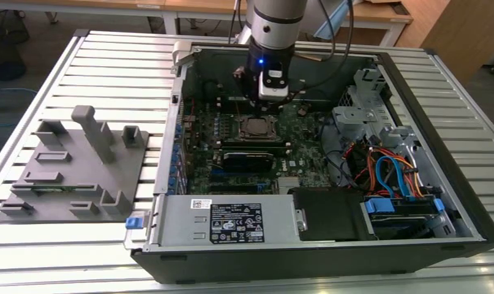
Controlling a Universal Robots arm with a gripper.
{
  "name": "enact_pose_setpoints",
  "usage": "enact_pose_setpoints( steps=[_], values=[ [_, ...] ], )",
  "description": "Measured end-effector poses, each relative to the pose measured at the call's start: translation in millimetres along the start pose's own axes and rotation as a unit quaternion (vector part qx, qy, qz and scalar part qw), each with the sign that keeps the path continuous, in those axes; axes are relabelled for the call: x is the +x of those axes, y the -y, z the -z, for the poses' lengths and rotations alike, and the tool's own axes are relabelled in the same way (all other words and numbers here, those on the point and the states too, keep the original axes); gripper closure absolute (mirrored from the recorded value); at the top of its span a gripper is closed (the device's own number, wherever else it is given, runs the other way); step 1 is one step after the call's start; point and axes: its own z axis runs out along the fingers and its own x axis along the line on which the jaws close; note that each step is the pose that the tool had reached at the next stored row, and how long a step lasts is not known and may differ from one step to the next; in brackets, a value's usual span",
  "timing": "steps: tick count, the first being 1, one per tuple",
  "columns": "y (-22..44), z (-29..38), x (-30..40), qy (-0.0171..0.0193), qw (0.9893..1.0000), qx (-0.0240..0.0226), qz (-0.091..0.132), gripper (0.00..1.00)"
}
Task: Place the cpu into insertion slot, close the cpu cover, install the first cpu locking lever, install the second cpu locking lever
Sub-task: 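Install the first cpu locking lever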
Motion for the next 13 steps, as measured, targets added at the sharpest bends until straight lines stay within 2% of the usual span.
enact_pose_setpoints(
  steps=[5, 13],
  values=[
    [0.1, 3.0, 0.1, -0.0004, 1.0, -0.0009, 0.01, 0.9],
    [0.1, 3.1, 0.1, -0.0005, 0.9999, -0.0009, 0.011, 0.9]
  ],
)
